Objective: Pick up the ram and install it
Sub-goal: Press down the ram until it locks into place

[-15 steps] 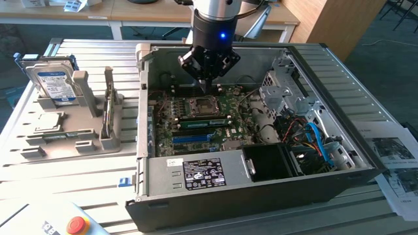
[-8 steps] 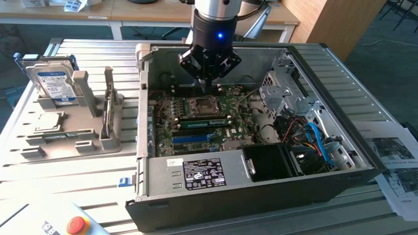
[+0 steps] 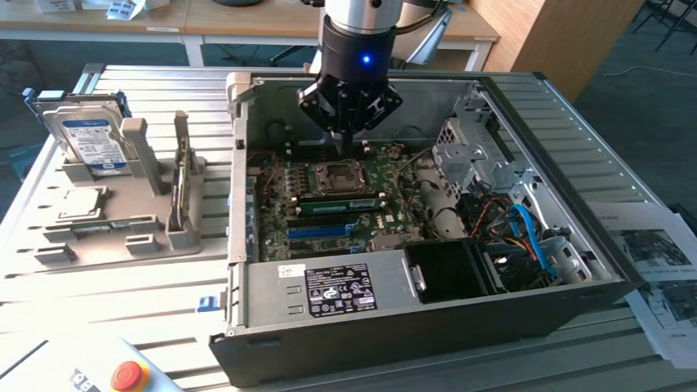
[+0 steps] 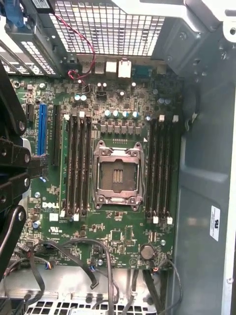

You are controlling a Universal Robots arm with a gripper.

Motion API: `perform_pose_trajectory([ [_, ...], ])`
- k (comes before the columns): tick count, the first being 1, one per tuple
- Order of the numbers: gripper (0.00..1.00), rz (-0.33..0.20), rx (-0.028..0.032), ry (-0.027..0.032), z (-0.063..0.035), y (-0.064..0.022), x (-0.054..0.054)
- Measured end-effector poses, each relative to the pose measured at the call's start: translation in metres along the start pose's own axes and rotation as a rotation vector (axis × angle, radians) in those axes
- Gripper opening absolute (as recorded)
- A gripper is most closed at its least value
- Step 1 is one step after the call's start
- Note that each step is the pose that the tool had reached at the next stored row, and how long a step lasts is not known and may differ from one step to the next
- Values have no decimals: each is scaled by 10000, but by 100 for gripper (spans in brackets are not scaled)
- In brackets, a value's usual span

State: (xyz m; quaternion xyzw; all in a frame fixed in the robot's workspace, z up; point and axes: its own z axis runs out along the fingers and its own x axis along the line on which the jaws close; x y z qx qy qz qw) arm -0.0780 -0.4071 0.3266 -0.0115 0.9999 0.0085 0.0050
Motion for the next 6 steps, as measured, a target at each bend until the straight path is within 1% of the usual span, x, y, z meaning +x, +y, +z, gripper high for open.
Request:
perform_pose_trajectory([
  [2,10,-2,1,10,0,0,-1],
  [6,10,-2,0,11,0,0,-1],
])
